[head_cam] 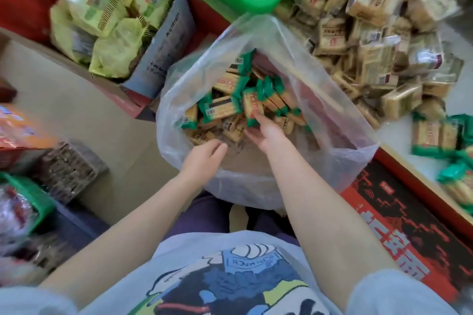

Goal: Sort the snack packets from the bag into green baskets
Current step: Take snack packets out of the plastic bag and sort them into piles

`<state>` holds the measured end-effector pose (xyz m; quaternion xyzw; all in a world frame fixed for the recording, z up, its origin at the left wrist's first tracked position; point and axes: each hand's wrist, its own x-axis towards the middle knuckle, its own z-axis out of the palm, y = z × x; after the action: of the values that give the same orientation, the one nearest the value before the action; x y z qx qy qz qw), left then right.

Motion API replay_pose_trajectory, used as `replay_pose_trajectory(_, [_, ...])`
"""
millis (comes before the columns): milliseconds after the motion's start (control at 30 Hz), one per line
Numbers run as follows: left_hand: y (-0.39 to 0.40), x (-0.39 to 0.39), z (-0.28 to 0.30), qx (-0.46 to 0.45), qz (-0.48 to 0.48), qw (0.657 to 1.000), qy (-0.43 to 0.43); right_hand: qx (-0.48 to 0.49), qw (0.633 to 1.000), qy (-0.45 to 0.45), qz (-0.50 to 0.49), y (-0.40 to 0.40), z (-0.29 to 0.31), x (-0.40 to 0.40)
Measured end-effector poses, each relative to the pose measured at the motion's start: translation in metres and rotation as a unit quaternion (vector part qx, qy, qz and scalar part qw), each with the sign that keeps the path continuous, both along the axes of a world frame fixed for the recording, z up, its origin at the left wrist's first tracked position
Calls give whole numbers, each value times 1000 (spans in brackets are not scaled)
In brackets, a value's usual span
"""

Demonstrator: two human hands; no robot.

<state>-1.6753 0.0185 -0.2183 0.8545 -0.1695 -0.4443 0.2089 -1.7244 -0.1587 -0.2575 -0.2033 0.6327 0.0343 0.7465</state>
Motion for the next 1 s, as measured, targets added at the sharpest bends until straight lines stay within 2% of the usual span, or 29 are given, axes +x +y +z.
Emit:
replay_pose_trajectory(167, [9,19,8,-56,43,997,41,-12,999,1,-38,6,15,-1])
replay_pose_trajectory(300, [-11,25,31,-105,100,986,76,-92,995,-9,45,8,62,-37])
replay_pose_trajectory(433, [-53,12,68,-155,144,953,215,-159,977,-88,114,-2,115,-82])
replay_pose_trajectory(533, [-89,-12,97,-196,153,935,254,-211,960,-125,138,-22,149,-119])
replay_pose_trajectory(633, [-125,-44,120,-199,78,942,258,-261,951,-135,92,-47,171,-164])
replay_pose_trajectory(767, [-179,-109,148,-170,-108,954,221,-278,950,-111,-94,-79,186,-231])
replay_pose_trajectory(867, [-226,-168,155,-191,-134,951,203,-283,934,-105,-189,-97,189,-288])
replay_pose_trajectory(933, [-255,-209,152,-200,-140,946,212,-290,929,-122,-195,-108,189,-328])
replay_pose_trajectory(1000, [-280,-248,144,-210,-146,940,227,-297,935,-86,-176,-120,181,-369])
